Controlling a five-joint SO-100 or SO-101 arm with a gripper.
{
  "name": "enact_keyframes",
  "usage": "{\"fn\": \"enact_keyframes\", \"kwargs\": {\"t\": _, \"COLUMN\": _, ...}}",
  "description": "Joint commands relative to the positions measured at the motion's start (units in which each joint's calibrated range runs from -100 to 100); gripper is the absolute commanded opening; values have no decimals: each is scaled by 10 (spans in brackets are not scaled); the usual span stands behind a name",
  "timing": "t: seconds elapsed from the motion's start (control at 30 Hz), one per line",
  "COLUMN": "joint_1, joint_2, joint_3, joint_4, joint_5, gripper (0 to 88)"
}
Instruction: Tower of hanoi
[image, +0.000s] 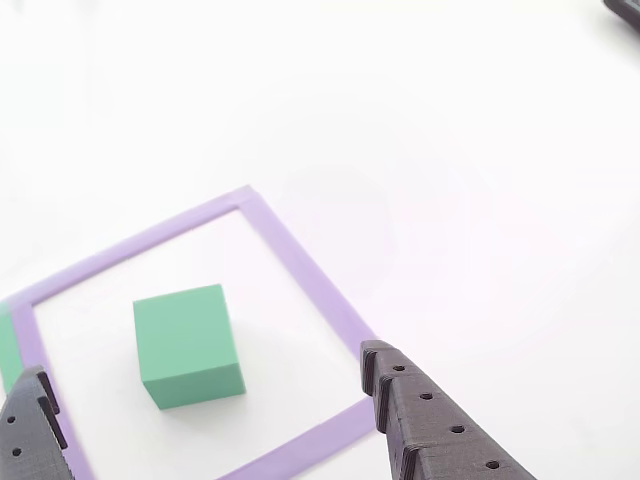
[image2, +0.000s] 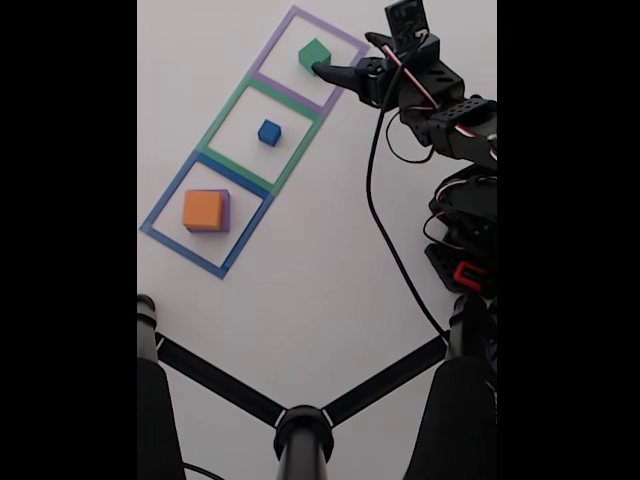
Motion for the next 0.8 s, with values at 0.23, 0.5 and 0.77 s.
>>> {"fn": "enact_keyframes", "kwargs": {"t": 0.23, "joint_1": -26, "joint_2": 209, "joint_3": -76, "joint_4": -191, "joint_5": 6, "gripper": 380}}
{"fn": "enact_keyframes", "kwargs": {"t": 0.5, "joint_1": -30, "joint_2": 324, "joint_3": -143, "joint_4": -252, "joint_5": 6, "gripper": 372}}
{"fn": "enact_keyframes", "kwargs": {"t": 0.77, "joint_1": -43, "joint_2": 384, "joint_3": -186, "joint_4": -264, "joint_5": 6, "gripper": 362}}
